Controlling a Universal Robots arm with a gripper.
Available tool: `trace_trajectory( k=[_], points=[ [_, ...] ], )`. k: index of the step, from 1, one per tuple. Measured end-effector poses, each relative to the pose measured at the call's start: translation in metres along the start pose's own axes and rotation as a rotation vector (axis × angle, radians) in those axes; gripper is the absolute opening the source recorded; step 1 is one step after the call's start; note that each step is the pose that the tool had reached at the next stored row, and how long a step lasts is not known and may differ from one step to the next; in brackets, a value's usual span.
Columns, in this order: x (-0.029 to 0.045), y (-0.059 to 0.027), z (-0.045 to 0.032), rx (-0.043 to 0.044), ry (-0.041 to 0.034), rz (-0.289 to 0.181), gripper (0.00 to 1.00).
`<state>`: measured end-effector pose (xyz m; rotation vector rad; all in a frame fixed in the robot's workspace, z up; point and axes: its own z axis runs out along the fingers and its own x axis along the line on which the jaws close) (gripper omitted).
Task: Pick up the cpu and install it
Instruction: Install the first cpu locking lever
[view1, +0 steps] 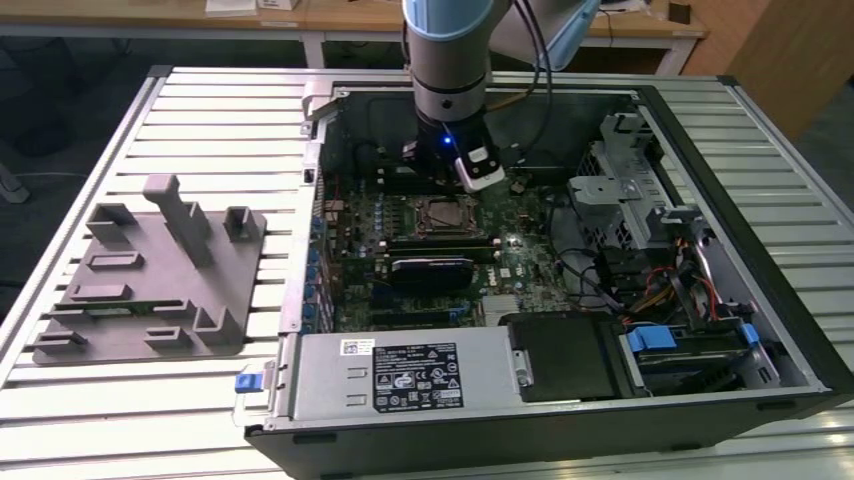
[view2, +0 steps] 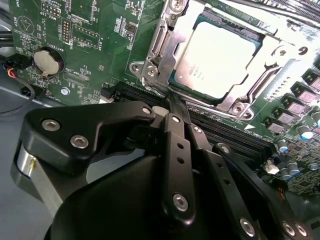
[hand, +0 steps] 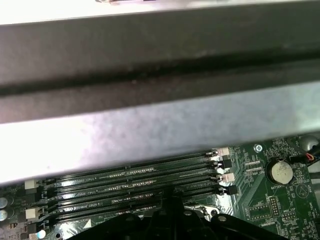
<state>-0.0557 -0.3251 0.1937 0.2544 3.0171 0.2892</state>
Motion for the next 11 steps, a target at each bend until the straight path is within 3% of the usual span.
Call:
trace_trajectory(
  k=[8, 11],
  points=[
    [-0.0007, 0.0014, -0.0068, 0.0055, -0.0012, 0.002, 0.11],
    [-0.0011, 0.0024, -0.0114, 0.0255, -0.0051, 0.002, 0.11]
  ],
)
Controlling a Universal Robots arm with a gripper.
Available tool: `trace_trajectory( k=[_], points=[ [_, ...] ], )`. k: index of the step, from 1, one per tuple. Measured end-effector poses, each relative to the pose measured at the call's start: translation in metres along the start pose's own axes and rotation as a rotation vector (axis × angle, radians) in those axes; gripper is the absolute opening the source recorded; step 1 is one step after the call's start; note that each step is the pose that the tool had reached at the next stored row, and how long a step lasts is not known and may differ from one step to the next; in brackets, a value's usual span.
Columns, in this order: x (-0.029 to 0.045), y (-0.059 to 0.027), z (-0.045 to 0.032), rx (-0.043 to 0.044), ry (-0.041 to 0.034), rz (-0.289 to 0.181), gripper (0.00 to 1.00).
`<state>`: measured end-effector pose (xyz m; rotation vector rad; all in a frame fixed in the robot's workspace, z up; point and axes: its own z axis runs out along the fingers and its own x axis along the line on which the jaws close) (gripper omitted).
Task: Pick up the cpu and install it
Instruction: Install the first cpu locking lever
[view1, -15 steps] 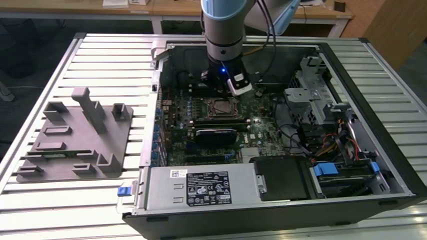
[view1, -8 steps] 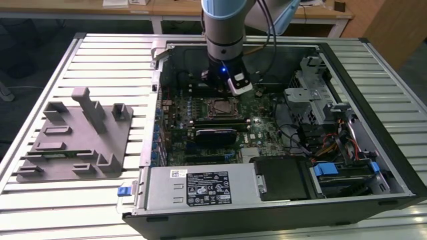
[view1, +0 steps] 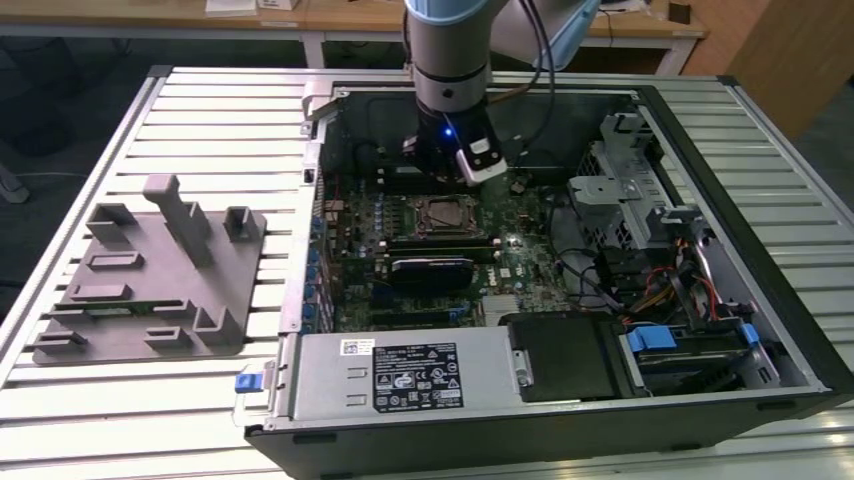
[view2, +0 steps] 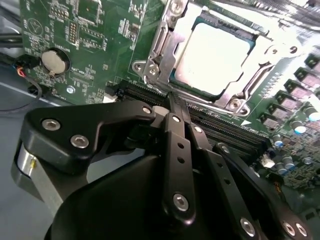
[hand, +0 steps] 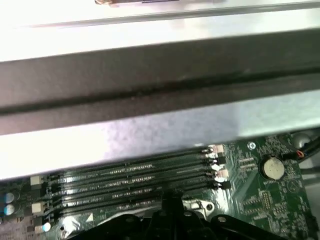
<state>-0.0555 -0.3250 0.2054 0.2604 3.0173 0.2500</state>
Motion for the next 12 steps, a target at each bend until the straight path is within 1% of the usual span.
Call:
trace_trajectory(
  k=[3, 7, 8, 10, 12],
  points=[
    [-0.0003, 0.0004, -0.003, 0.0355, -0.0062, -0.001, 0.11],
    [-0.0005, 0.0009, -0.0059, 0.0887, -0.0157, -0.002, 0.11],
    [-0.0006, 0.001, -0.0065, 0.1004, -0.0179, -0.002, 0.11],
    [-0.0006, 0.0012, -0.0074, 0.1205, -0.0214, -0.003, 0.11],
    [-0.0007, 0.0014, -0.0082, 0.1426, -0.0254, -0.003, 0.11]
  ],
)
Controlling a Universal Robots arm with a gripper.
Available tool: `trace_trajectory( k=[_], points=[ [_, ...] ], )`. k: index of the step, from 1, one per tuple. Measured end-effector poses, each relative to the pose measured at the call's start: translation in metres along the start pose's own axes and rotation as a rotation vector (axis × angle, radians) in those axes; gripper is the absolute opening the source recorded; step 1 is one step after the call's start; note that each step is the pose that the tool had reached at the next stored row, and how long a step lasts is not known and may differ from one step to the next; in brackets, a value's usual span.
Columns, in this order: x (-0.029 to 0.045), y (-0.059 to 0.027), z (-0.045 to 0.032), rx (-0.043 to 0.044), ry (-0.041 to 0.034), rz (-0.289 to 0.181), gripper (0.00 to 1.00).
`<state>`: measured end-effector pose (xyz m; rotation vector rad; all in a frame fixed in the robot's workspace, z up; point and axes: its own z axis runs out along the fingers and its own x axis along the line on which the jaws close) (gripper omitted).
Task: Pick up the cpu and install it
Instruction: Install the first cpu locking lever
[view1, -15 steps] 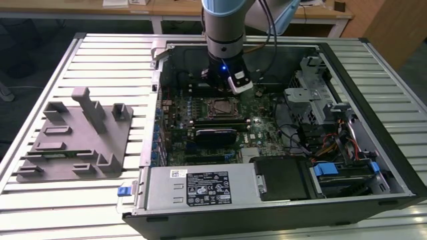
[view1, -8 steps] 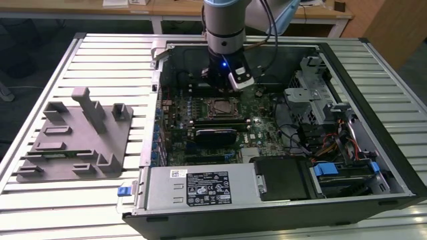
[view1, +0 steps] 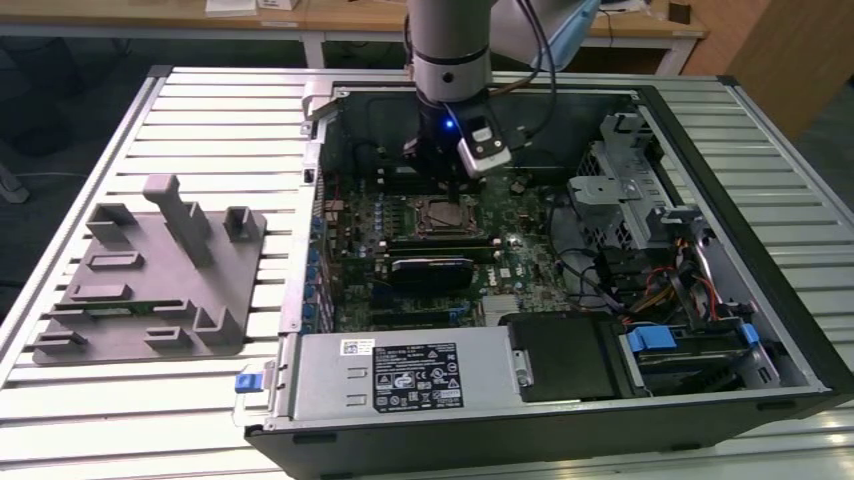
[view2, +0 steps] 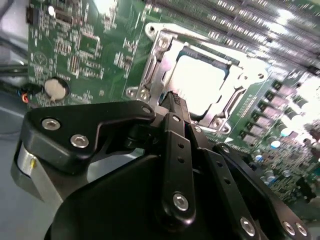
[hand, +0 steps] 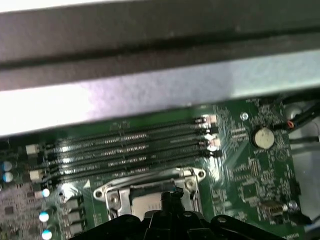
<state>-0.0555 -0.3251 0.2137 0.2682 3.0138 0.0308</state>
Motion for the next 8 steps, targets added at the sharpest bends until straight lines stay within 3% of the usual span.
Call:
trace_trajectory(
  k=[5, 7, 8],
  points=[
    [-0.0002, 0.0, -0.0014, 0.0525, -0.0094, -0.001, 0.11],
    [-0.0003, 0.0, -0.0016, 0.0644, -0.0117, -0.001, 0.11],
    [-0.0003, 0.0, -0.0016, 0.065, -0.0118, -0.001, 0.11]
  ],
)
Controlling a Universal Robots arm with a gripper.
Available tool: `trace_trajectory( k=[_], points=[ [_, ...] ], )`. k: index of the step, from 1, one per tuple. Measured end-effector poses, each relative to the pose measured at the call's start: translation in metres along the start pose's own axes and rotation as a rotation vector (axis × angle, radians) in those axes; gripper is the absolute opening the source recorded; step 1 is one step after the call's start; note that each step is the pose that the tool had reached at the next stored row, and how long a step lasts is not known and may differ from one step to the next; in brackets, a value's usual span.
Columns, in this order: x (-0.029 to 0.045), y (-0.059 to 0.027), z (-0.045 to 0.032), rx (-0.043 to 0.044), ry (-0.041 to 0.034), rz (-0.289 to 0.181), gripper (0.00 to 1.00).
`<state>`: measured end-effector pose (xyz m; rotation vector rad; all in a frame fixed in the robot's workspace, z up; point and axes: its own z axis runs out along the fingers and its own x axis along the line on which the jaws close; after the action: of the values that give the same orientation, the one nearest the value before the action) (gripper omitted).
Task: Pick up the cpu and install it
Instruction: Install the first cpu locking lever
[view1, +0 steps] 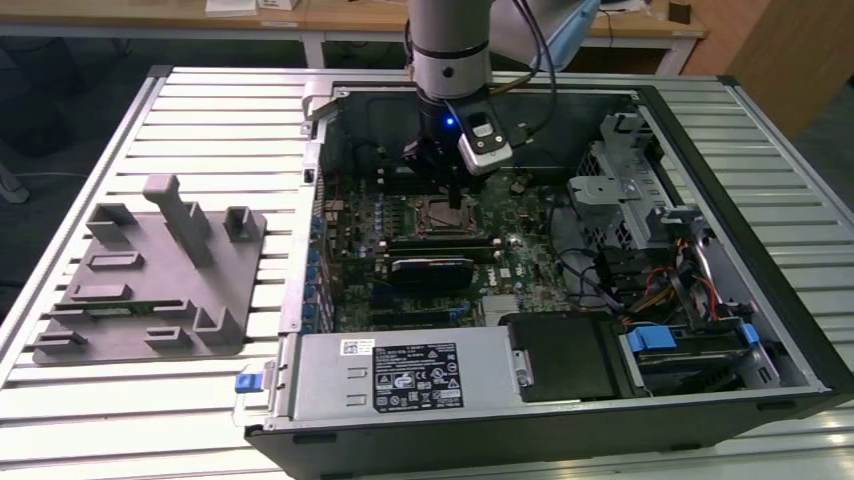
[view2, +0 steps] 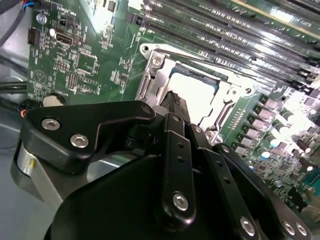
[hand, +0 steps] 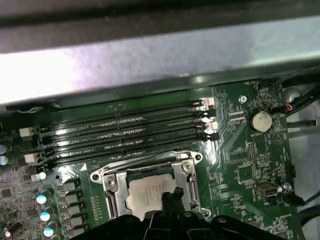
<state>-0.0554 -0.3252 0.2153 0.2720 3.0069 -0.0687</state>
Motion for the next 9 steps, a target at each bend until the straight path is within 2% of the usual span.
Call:
trace_trajectory(
  k=[5, 7, 9],
  points=[
    [0.0, 0.0001, 0.0, 0.0006, 0.0017, 0.0, 0.11],
    [-0.0001, 0.0001, 0.0001, 0.0022, 0.0118, 0.0, 0.11],
    [-0.0005, 0.0002, 0.0003, 0.0054, 0.03, -0.001, 0.11]
  ],
)
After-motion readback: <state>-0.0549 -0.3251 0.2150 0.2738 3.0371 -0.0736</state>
